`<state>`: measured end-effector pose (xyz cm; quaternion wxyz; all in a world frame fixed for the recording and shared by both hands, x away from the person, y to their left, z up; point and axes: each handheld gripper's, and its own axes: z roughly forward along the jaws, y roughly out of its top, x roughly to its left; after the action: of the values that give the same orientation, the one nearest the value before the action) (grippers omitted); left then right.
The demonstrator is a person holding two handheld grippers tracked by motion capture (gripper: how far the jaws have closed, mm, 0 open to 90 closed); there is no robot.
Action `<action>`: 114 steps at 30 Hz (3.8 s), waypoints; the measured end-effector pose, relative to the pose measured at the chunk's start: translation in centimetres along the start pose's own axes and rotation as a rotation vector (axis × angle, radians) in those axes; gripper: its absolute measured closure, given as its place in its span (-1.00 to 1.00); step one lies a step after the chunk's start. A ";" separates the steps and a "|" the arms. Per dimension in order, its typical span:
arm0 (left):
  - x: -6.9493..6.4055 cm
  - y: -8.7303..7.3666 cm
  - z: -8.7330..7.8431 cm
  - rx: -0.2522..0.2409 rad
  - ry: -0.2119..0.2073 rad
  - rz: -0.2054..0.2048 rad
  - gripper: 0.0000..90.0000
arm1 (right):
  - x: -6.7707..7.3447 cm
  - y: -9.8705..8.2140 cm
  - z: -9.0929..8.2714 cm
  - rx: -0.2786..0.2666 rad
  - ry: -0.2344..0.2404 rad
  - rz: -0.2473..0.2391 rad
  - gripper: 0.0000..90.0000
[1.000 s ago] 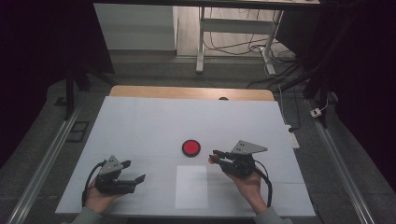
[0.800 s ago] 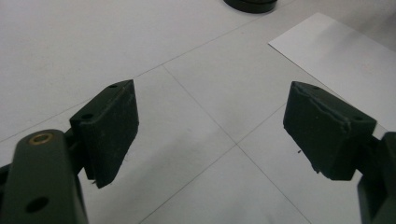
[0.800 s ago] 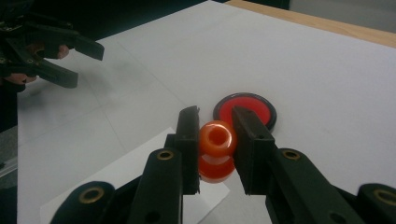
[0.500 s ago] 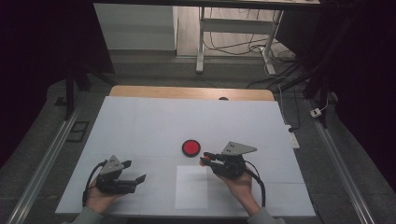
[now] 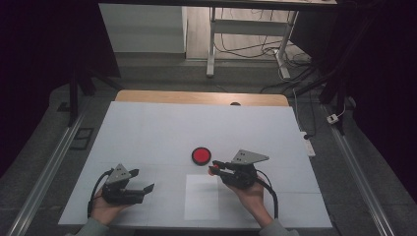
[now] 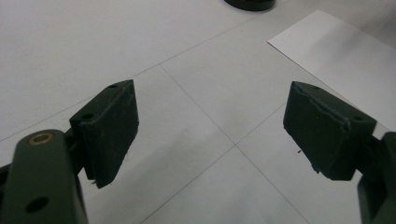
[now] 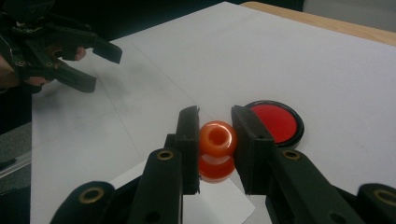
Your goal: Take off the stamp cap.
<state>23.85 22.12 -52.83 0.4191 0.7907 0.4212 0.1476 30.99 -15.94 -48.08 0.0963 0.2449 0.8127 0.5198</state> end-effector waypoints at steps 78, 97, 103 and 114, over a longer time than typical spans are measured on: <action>-5.8 7.7 5.9 0.018 -0.100 0.222 -0.57 | -0.1 0.1 -0.3 -0.028 -0.001 0.004 0.60; -6.9 8.9 7.2 0.020 -0.113 0.261 -0.57 | 0.0 0.1 -0.3 -0.027 0.000 -0.004 0.60; -7.2 9.2 7.5 0.022 -0.117 0.268 -0.57 | 0.0 0.2 -0.4 -0.031 0.000 -0.003 0.60; -7.2 9.4 8.2 0.022 -0.120 0.272 -0.56 | 0.0 0.1 -0.2 -0.029 0.004 -0.005 0.60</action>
<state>29.42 9.29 -49.55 0.4108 0.8524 0.2861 0.1508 30.91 -16.06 -47.85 0.0997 0.2405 0.8060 0.5317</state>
